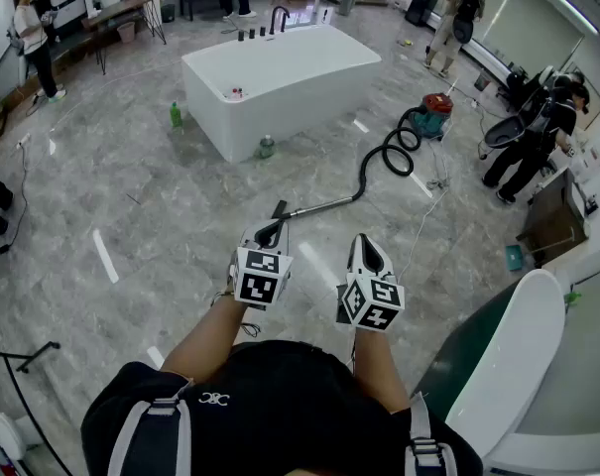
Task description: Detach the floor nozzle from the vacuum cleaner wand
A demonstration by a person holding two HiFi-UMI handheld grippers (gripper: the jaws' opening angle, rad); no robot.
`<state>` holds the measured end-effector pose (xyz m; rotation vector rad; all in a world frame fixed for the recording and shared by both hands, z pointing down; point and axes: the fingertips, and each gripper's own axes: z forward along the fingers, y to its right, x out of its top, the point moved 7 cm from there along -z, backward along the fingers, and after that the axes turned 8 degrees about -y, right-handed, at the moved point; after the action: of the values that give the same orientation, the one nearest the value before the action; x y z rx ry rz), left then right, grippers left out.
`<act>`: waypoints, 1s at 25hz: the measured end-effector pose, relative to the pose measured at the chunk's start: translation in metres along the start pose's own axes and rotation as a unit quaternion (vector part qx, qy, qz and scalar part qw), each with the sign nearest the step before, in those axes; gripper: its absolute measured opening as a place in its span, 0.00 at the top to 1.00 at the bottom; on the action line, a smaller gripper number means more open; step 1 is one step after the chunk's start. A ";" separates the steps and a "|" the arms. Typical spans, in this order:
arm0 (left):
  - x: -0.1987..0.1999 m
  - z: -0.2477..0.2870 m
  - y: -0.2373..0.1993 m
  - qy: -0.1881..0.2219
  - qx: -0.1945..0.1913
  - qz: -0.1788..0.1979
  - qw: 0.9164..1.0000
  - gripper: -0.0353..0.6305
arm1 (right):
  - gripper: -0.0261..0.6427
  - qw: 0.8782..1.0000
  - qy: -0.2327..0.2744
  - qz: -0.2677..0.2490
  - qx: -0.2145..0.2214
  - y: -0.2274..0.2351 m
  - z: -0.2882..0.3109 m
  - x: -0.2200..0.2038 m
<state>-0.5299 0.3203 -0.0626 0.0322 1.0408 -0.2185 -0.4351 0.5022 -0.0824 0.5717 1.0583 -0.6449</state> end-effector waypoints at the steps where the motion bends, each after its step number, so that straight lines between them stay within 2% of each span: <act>1: -0.001 0.000 -0.004 -0.001 -0.001 0.001 1.000 0.94 | 0.94 1.000 -0.003 -0.002 -0.001 -0.003 0.002 -0.002; 10: -0.008 0.001 -0.049 -0.009 0.006 -0.017 1.000 0.94 | 0.94 0.999 -0.024 -0.027 -0.007 -0.037 0.032 -0.003; 15: -0.010 0.007 -0.071 -0.009 0.019 -0.033 0.999 0.94 | 0.94 0.999 -0.025 -0.042 0.012 -0.048 0.058 0.001; 21: -0.010 0.027 -0.085 -0.015 0.047 -0.030 0.998 0.94 | 0.94 0.999 -0.017 -0.045 0.026 -0.040 0.094 0.015; 25: 0.009 0.047 -0.085 -0.011 0.057 -0.027 0.998 0.94 | 0.94 0.999 -0.010 -0.040 0.036 -0.024 0.115 0.031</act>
<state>-0.5021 0.2294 -0.0399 0.1048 1.0075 -0.3256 -0.3723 0.3989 -0.0696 0.5871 1.0461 -0.7592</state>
